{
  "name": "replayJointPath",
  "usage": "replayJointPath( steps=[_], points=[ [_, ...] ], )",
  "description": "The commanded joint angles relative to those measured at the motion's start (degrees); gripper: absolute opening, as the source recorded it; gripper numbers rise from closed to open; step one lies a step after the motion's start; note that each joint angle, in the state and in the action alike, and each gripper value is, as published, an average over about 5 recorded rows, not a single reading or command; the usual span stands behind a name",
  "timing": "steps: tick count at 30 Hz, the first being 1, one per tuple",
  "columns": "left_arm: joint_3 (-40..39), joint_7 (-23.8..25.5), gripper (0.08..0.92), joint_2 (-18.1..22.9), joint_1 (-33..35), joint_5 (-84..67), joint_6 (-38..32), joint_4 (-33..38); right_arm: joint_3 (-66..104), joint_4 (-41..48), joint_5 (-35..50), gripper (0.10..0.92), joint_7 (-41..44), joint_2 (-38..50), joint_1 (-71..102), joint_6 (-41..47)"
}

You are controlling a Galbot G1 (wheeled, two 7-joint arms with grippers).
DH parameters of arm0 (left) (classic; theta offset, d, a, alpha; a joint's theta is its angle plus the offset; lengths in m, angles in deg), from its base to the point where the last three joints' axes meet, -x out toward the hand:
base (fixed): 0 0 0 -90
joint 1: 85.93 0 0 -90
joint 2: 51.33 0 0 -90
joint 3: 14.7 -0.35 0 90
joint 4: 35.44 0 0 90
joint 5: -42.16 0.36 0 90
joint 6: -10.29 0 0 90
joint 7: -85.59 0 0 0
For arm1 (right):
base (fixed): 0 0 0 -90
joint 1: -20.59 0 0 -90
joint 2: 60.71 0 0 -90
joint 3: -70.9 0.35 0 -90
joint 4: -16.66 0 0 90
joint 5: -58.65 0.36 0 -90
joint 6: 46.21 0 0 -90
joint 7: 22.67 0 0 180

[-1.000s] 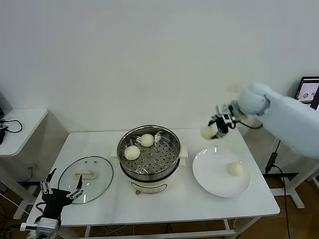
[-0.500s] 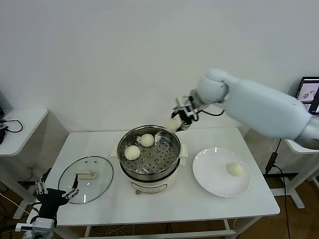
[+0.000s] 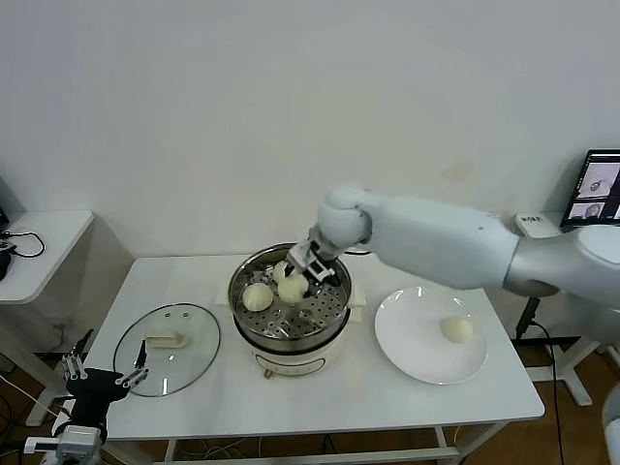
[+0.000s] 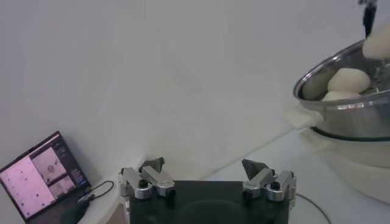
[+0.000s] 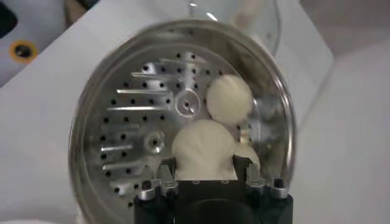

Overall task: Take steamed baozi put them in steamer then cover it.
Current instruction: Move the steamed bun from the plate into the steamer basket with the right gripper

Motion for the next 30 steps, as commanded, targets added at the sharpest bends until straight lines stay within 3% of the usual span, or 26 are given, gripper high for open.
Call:
replayJointPath(
  steps=[1, 19, 27, 30],
  points=[
    [0.32, -0.1, 0.823, 0.05, 0.2, -0.15, -0.14, -0.21, -3.46, -0.08, -5.28, 0.594, -0.6, -3.16, 1.46, -9.91],
    [-0.01, -0.15, 0.823, 0.38, -0.17, -0.14, -0.18, -0.33, -4.53, -0.88, -6.14, 0.605, -0.71, -3.16, 1.47, -13.53],
    [-0.09, -0.1, 0.823, 0.1, -0.46, -0.15, -0.13, -0.31, -2.15, -1.01, -5.49, 0.785, -1.52, -1.97, 0.19, -13.27],
    [-0.05, -0.08, 0.823, -0.14, -0.45, -0.18, -0.12, -0.29, -0.97, -1.54, -5.1, 0.817, -1.09, -0.37, -0.77, -12.35]
  ],
)
